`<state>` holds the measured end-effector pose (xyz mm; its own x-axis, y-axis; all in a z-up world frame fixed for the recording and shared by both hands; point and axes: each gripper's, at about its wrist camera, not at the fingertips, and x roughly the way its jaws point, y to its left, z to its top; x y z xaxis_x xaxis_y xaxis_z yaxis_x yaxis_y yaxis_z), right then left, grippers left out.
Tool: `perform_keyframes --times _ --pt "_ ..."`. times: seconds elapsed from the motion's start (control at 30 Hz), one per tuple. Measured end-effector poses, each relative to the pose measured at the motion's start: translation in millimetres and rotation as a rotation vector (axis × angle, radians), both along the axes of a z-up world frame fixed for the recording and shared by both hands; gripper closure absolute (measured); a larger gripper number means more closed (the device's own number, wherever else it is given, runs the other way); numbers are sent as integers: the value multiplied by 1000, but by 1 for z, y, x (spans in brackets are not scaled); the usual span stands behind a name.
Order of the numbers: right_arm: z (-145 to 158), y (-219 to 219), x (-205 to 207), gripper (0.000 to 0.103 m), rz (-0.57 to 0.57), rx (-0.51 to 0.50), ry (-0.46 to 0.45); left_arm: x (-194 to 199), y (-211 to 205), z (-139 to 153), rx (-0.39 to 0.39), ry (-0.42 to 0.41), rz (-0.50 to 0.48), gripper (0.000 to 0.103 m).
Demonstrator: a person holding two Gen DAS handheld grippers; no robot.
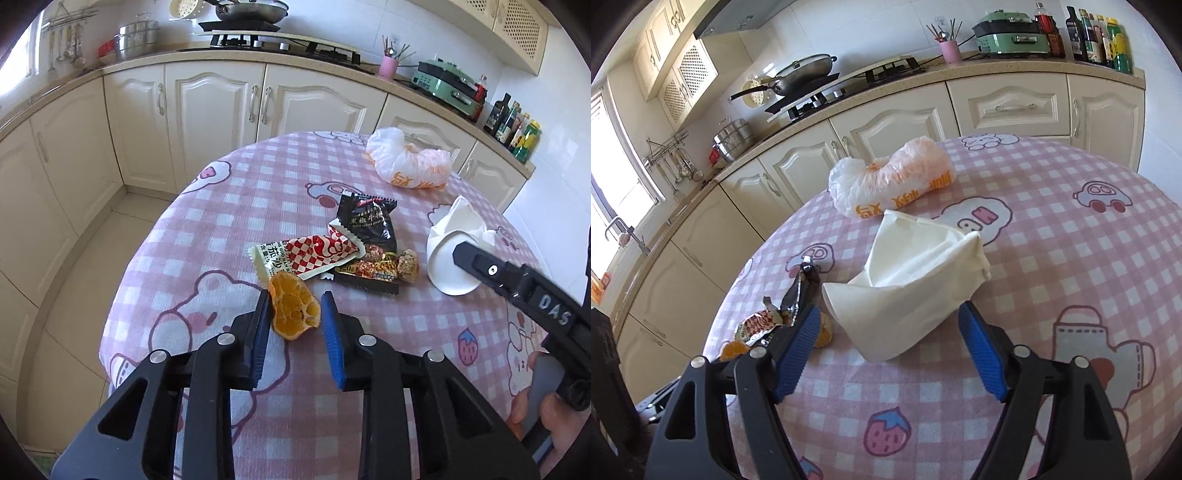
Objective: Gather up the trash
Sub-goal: 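Grasp the orange peel with the left tool while the right grasps the white paper cup, then carry the orange peel and paper cup over the blue bin and open both tools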
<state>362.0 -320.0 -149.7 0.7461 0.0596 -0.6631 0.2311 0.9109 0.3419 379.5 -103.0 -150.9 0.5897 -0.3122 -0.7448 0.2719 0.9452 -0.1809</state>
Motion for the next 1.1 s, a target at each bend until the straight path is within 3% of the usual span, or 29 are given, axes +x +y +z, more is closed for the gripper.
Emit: perform_keyframes --times 0.07,0.13,0.17,0.2,0.3,0.77,1.1 --pt "0 0 -1 59 18 2 -6 -4 3 3 -9 -16 5 78" --pt "1 4 -1 71 31 -25 -4 -10 6 7 -20 -27 6 78" --pt "1 6 -1 83 42 -30 -6 -12 7 9 -23 -31 6 90" --pt "2 8 -3 87 50 -38 -9 -15 9 11 -26 -36 7 98" --pt "6 11 -9 93 57 -67 -30 -20 17 17 -45 -44 14 98" --pt "38 32 -59 94 121 -99 -136 -59 40 46 -95 -109 40 98" --pt "74 88 -83 94 250 -115 -217 -91 82 68 -121 -175 108 99"
